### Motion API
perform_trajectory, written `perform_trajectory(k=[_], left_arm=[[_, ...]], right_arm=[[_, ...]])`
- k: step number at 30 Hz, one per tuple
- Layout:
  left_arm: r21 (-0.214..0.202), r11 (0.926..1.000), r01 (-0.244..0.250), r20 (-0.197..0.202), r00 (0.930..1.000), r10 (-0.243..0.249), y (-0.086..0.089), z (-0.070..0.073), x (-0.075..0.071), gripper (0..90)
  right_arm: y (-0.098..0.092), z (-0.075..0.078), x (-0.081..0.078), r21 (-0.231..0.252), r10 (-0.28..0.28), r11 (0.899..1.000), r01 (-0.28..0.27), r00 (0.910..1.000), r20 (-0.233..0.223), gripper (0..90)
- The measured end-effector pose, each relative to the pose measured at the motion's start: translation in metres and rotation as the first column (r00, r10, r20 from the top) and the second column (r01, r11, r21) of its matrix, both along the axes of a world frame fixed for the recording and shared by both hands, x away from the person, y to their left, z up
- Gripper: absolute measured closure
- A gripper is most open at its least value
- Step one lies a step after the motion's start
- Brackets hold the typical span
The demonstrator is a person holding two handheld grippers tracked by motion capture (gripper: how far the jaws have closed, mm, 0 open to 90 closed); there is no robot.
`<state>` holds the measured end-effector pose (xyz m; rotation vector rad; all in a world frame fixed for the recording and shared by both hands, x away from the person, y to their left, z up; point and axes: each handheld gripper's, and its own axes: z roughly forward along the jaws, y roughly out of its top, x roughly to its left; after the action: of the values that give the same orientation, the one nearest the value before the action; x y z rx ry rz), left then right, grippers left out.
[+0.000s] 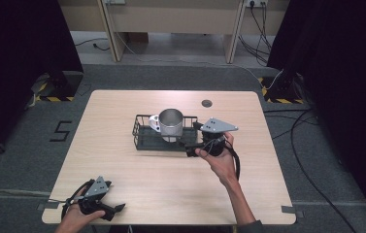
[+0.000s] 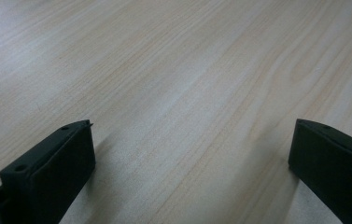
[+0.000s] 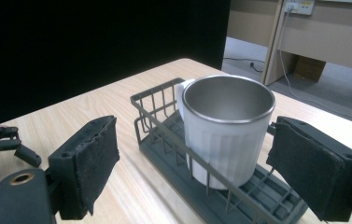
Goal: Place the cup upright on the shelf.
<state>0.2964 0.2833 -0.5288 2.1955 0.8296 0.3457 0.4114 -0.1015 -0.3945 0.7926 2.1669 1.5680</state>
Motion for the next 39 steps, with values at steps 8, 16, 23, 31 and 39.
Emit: perform_trajectory(k=[8,16,23,31,39], left_arm=[[0.000,1.0000,0.000,0.000,1.0000,0.000,0.000,0.000,0.000,0.0],[0.003,1.0000,0.002,0.000,1.0000,-0.002,0.000,0.000,0.000,0.0],[0.001,1.0000,0.001,-0.001,1.0000,-0.001,0.000,0.000,0.000,0.0],[0.002,1.0000,0.001,-0.001,1.0000,-0.001,0.000,0.000,0.000,0.0],[0.002,1.0000,0.001,-0.001,1.0000,-0.001,0.000,0.000,0.000,0.0]], right_arm=[[-0.012,-0.010,-0.011,0.006,-0.015,1.000,0.015,0.9999,-0.008,15.3],[-0.022,-0.018,-0.023,0.010,-0.024,1.000,0.024,0.9996,-0.014,15.2],[-0.029,-0.025,-0.033,0.007,-0.044,0.999,0.045,0.9989,-0.013,15.1],[-0.040,-0.035,-0.047,0.028,-0.065,0.997,0.066,0.9977,-0.020,15.2],[-0.050,-0.046,-0.061,0.026,-0.099,0.995,0.100,0.9944,-0.036,15.2]])
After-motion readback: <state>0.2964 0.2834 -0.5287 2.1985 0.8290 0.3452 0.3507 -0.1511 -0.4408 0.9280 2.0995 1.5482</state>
